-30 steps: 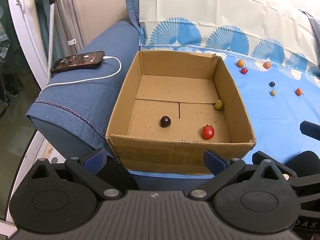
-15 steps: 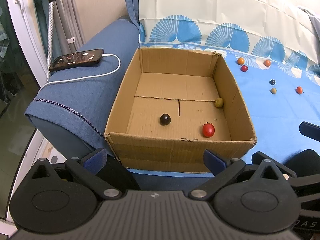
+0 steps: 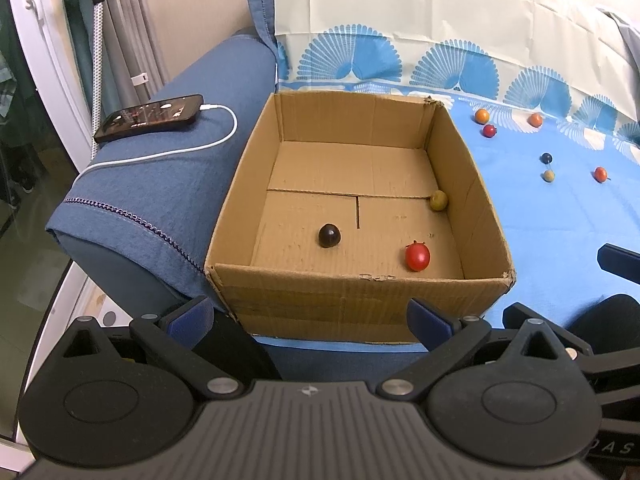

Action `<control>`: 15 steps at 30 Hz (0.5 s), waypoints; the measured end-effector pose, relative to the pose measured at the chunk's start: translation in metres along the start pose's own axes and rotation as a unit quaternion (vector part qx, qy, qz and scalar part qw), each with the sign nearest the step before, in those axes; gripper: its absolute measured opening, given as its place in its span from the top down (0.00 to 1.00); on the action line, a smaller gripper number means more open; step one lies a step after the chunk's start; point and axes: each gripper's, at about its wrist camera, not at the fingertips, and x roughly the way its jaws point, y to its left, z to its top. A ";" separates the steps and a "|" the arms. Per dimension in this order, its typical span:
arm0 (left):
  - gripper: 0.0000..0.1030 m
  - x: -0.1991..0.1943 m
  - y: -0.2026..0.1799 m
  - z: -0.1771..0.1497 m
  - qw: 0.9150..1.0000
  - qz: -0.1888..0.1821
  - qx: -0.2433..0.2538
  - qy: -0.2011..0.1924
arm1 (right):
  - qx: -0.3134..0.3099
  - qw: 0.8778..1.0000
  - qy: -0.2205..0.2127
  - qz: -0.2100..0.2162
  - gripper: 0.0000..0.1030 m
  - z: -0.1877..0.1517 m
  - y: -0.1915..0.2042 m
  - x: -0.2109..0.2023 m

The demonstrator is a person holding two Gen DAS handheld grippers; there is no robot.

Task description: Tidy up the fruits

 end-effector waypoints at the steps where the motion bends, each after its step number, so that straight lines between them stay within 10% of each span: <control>1: 0.00 0.000 -0.001 0.000 1.000 0.000 0.001 0.001 | 0.001 1.000 0.001 0.000 0.01 0.000 0.000 0.001; 15: 0.00 0.010 -0.006 0.005 1.000 0.003 0.007 0.019 | 0.016 1.000 0.008 0.006 0.01 -0.003 -0.008 0.010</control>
